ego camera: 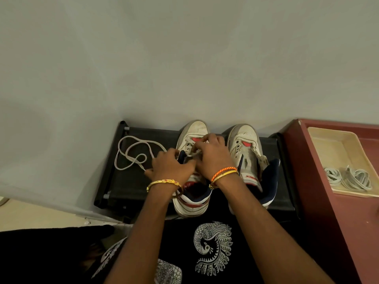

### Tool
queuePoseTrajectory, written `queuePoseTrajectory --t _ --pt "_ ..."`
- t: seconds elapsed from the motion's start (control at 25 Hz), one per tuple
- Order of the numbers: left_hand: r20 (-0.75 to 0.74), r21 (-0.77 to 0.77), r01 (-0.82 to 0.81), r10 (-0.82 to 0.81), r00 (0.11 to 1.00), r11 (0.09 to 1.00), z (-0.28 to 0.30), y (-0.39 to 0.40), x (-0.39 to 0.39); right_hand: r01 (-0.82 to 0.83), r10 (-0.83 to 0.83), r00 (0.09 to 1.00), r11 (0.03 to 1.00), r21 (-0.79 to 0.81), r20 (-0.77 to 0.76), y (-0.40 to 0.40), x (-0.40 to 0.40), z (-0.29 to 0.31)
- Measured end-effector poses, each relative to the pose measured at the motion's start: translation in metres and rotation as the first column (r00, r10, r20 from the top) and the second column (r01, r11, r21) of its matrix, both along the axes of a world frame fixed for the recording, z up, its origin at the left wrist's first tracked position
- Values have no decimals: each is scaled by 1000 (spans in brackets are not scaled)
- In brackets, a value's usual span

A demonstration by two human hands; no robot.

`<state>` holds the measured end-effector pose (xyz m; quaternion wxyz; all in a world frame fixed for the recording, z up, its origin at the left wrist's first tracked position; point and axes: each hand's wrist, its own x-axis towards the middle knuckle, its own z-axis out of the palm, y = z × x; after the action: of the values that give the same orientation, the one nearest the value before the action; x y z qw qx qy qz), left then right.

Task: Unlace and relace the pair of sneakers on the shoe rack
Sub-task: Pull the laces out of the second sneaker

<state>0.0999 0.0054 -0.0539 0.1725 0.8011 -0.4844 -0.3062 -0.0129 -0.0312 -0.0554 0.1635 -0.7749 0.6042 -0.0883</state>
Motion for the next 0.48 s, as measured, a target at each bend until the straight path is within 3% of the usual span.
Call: queuePoseTrajectory --t 0.12,0.24,0.36,0.48 --pt "-61 -57 -47 44 997 997 -11 -9 -8 -44 40 986 999 -22 -164 -3 9 -5" --pt "-75 -80 -76 70 995 994 -13 -12 -10 -53 51 989 998 -13 -137 -5 13 -8" --pt "-37 -124 -90 86 996 988 -12 -8 -12 17 -16 1000 999 -43 9 -3 12 -9" --pt "-18 -159 -103 101 995 982 -12 -7 -10 313 -260 911 941 -126 322 -12 -4 -5"
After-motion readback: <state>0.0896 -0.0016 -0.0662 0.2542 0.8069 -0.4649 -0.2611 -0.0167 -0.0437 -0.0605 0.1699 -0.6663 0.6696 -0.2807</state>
